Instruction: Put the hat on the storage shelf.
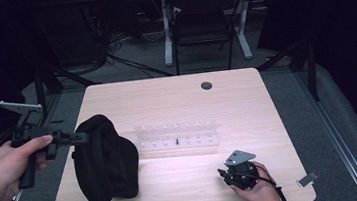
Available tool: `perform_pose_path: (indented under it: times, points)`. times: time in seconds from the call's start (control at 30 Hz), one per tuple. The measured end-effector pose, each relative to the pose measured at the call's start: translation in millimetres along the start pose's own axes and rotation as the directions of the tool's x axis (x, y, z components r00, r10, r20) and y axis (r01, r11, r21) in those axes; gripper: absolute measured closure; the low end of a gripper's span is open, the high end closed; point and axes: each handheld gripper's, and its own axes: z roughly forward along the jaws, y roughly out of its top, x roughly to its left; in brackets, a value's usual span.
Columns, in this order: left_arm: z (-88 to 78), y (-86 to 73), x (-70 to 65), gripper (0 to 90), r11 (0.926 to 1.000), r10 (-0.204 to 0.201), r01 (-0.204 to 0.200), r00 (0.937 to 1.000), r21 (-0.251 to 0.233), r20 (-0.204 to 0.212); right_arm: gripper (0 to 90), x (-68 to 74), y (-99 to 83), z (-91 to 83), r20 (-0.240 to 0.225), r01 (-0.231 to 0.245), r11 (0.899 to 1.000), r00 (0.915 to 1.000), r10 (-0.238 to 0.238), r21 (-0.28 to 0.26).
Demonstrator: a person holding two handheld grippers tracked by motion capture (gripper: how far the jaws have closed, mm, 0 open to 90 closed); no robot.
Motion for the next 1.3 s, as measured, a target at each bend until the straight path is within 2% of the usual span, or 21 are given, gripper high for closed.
perform_pose_path:
  times: [0.23, 0.33, 0.43, 0.6, 0.7, 0.93, 1.07, 1.13, 1.2, 1.3]
  points:
    - [-13.3, 7.0, -6.9, 86.1, 0.9990, 0.001, 0.001, 0.9996, -0.045, 0.029, 62.2, -0.1, 0.0, -0.1, -0.001, 0.003, 1.000, 1.0000, -0.003, 0.003]
    - [-20.8, 13.6, -18.6, 86.1, 0.9973, 0.021, -0.017, 0.9983, -0.071, 0.054, 62.2, 0.0, 0.1, 0.2, -0.005, 0.000, 1.000, 1.0000, 0.000, -0.001]
    - [-22.4, 19.2, -26.2, 86.1, 0.9957, 0.031, -0.024, 0.9969, -0.090, 0.073, 62.2, 0.2, 0.4, 0.1, -0.005, 0.002, 1.000, 1.0000, -0.002, 0.000]
    - [-19.8, 25.9, -35.0, 86.1, 0.9938, 0.042, -0.035, 0.9968, -0.105, 0.067, 62.2, 0.7, 0.1, 0.7, -0.004, -0.004, 1.000, 1.0000, 0.004, -0.007]
    - [-15.8, 33.0, -42.8, 86.1, 0.9924, 0.047, -0.040, 0.9967, -0.116, 0.066, 62.2, -0.3, 0.1, -0.1, -0.005, -0.002, 1.000, 1.0000, 0.002, -0.002]
    - [-5.0, 43.2, -52.0, 86.1, 0.9915, 0.053, -0.045, 0.9966, -0.122, 0.064, 62.2, -0.2, 0.4, -0.5, 0.000, -0.004, 1.000, 1.0000, 0.004, -0.014]
    - [5.1, 49.5, -58.9, 86.1, 0.9912, 0.060, -0.053, 0.9965, -0.121, 0.058, 62.2, -0.1, 0.1, -0.2, 0.001, -0.004, 1.000, 1.0000, 0.004, -0.015]
    - [13.7, 54.5, -64.6, 86.1, 0.9909, 0.062, -0.053, 0.9953, -0.124, 0.074, 62.2, -0.2, 0.2, 0.0, 0.000, -0.002, 1.000, 1.0000, 0.002, -0.014]
    - [19.5, 57.7, -69.3, 86.1, 0.9913, 0.068, -0.061, 0.9959, -0.117, 0.060, 62.2, -0.3, 0.3, -0.1, 0.001, -0.001, 1.000, 1.0000, 0.001, -0.014]
    - [25.6, 60.5, -73.3, 86.1, 0.9913, 0.071, -0.063, 0.9954, -0.116, 0.065, 62.2, -0.7, 0.3, -0.1, -0.003, 0.000, 1.000, 1.0000, 0.000, -0.017]
